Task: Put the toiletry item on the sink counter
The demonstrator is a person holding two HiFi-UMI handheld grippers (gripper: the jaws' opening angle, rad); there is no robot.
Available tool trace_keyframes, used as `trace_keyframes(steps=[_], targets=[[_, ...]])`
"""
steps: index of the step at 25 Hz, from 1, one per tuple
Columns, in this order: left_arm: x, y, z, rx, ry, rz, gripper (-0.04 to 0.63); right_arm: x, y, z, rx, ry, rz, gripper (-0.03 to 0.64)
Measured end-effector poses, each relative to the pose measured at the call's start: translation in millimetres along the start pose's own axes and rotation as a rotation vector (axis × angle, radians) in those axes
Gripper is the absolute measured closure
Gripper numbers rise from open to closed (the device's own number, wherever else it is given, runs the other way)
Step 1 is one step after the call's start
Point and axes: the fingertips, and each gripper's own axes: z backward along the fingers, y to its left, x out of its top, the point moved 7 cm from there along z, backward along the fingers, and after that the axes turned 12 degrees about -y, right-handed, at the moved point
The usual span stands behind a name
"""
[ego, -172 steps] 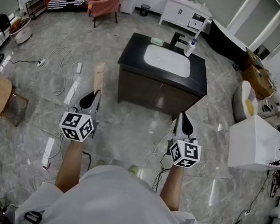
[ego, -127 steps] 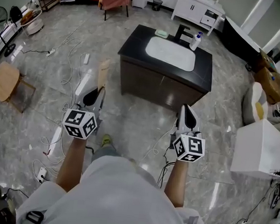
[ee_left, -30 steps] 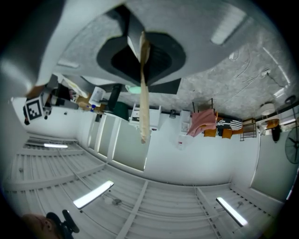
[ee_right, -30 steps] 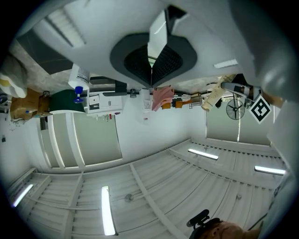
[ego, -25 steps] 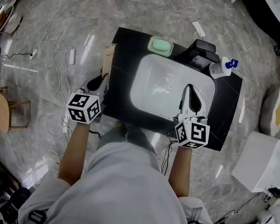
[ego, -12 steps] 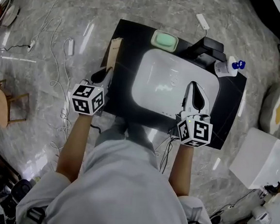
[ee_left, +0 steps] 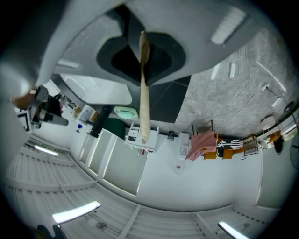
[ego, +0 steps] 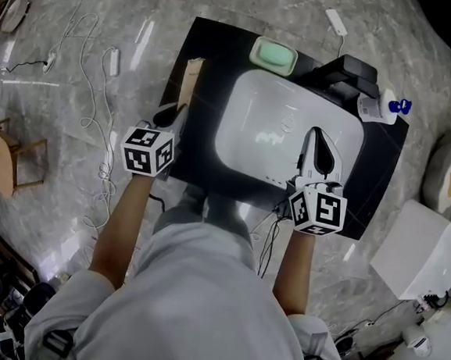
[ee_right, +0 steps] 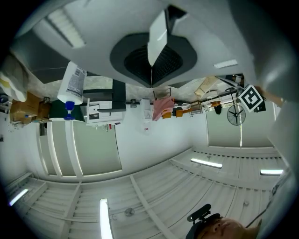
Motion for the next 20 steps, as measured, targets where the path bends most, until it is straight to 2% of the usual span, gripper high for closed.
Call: trace_keyframes(steps=[8, 20], targets=[[-22.2, 4.6, -22.3, -0.03, 0.066, 0.003, 0.57, -13.9, -2.6, -6.2, -0.02, 0.024, -0.001, 0.614], [-36.2, 13.6, -34.0, -0.033, 0.107, -0.003, 0.548, -22.1, 1.5, -4.8, -0.04, 0.04, 0.002, 0.614]])
